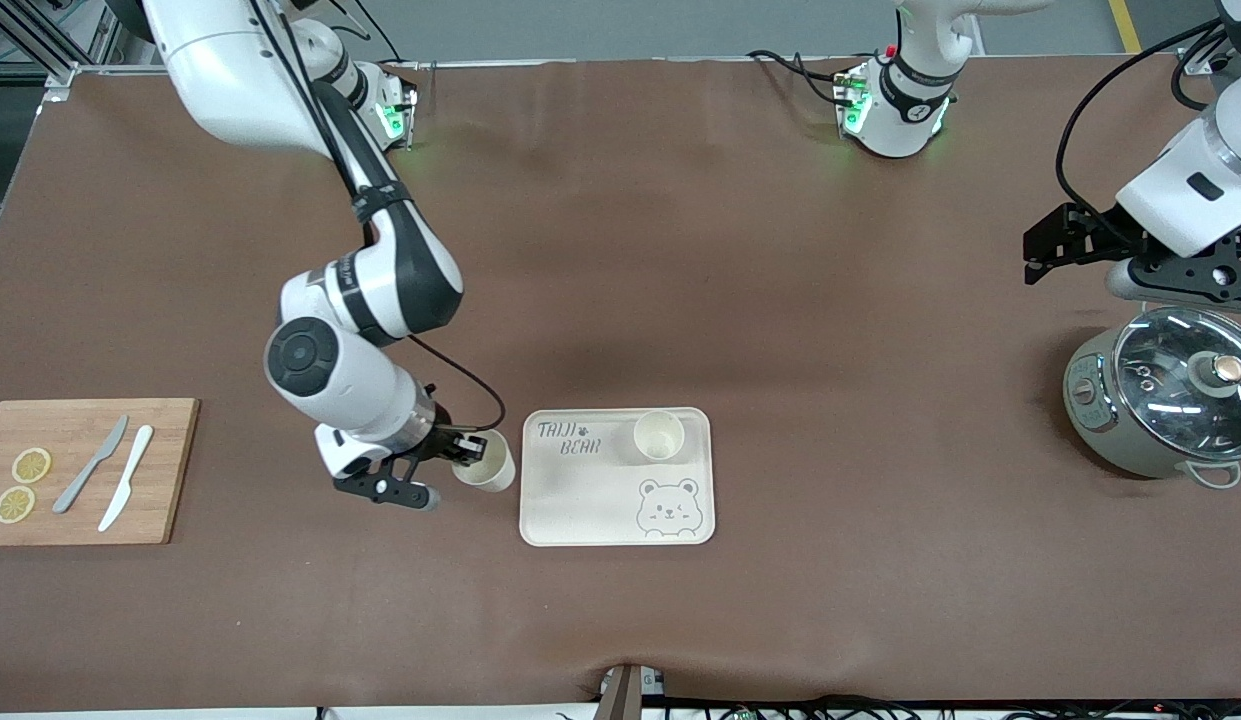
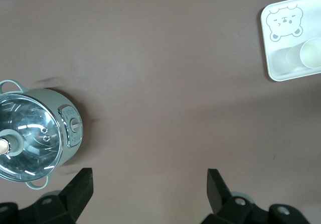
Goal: Place white IKEA cup upright on tray with both arms
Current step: 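Lower the cup upright onto the tray beside the first cup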
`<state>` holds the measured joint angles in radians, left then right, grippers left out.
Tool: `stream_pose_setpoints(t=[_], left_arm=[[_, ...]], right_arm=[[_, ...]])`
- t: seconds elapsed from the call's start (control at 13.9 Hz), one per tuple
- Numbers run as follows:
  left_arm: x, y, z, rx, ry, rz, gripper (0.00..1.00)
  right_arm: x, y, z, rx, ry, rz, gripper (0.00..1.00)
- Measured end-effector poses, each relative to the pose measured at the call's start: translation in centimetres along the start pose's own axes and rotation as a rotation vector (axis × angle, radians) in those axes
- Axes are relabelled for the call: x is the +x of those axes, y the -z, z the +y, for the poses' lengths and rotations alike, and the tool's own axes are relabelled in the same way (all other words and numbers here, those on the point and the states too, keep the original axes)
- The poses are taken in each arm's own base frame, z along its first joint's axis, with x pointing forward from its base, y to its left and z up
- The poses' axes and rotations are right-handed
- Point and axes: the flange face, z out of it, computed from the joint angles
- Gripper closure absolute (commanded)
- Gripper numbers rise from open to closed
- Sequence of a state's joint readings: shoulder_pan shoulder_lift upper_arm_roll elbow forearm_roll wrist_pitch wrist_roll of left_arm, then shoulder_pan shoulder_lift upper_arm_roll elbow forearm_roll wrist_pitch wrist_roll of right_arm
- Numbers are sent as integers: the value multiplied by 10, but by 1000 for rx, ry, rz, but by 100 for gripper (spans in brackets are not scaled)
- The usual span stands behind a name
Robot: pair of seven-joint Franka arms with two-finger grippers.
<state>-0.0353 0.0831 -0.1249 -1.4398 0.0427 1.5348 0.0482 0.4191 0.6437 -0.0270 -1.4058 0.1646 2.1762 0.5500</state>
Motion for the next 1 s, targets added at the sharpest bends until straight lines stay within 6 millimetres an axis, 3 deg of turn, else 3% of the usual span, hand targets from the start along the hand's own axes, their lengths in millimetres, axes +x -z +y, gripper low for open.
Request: stream_pose_setpoints(t=[0.57, 1.0], left_arm=[[1, -1, 0, 0, 0, -2, 0], [3, -5, 0, -1, 0, -9, 0]], right_arm=[[4, -46, -4, 22, -17, 50, 100], [-22, -76, -47, 30, -18, 47, 100]])
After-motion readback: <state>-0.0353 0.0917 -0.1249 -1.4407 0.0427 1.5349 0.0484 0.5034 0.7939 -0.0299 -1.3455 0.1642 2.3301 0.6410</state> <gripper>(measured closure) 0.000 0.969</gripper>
